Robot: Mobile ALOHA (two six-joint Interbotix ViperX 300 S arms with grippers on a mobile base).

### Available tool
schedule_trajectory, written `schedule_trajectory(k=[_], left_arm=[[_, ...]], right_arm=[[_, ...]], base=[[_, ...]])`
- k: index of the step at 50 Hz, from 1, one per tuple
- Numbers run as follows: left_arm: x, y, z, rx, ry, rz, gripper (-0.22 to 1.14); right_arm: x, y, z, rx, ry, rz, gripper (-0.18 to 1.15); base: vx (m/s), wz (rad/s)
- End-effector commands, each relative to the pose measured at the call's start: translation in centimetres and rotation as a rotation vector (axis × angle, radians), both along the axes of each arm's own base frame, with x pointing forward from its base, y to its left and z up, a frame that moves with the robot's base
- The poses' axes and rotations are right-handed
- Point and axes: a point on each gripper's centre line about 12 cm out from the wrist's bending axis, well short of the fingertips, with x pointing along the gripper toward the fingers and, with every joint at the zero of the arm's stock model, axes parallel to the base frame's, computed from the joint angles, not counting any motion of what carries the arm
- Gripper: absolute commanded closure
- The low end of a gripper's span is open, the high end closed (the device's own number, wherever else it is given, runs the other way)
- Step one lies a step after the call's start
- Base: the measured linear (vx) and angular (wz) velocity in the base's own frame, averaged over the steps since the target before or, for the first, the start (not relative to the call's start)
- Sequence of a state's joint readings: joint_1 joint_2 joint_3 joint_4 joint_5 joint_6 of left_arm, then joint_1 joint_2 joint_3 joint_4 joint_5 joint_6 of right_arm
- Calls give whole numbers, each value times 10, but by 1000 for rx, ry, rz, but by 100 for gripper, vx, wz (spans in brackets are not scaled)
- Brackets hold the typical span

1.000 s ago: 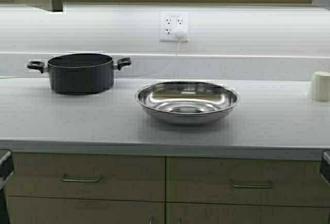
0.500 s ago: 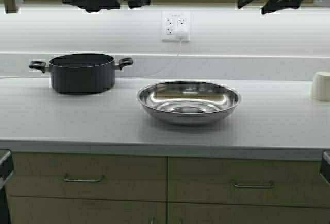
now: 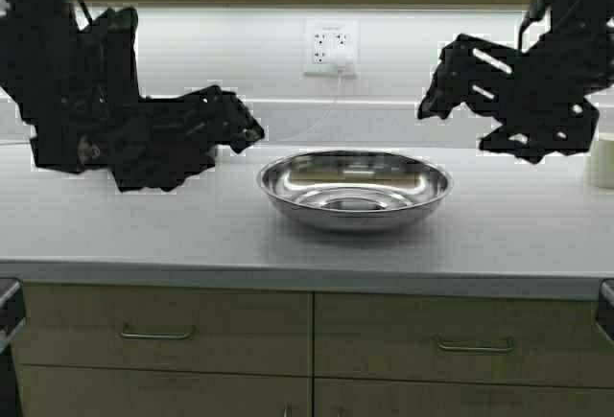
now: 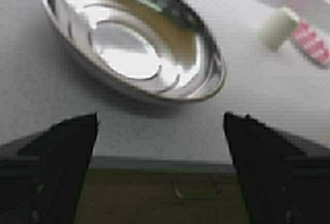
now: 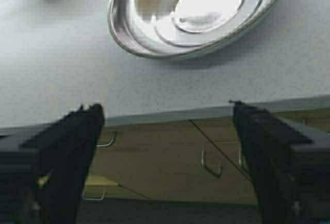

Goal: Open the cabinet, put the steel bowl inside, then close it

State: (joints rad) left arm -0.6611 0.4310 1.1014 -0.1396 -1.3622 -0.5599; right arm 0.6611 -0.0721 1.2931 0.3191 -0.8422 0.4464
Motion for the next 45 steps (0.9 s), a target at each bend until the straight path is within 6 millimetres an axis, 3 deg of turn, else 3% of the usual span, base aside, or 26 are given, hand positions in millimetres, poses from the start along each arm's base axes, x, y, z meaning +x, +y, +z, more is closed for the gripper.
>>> schedule_trajectory(k=[1,11,18,45], left_arm=[[11,-4,-20,-127,-24,19,-9],[31,11,-44,-282,8,100,-9],[35,13,-48,-303,22,97,-9],[27,5,-45,-320,42,8,-9]], right_arm=[[16,4,-23,69,-20,-12,-7],[39,-3,-69,209,-22,-61,-7],[41,-7,-95,273,17,-59,-7],[15,-35,-97,258,-2,-148,-7]], base=[[1,-1],[2,-2],[5,1],[23,2]])
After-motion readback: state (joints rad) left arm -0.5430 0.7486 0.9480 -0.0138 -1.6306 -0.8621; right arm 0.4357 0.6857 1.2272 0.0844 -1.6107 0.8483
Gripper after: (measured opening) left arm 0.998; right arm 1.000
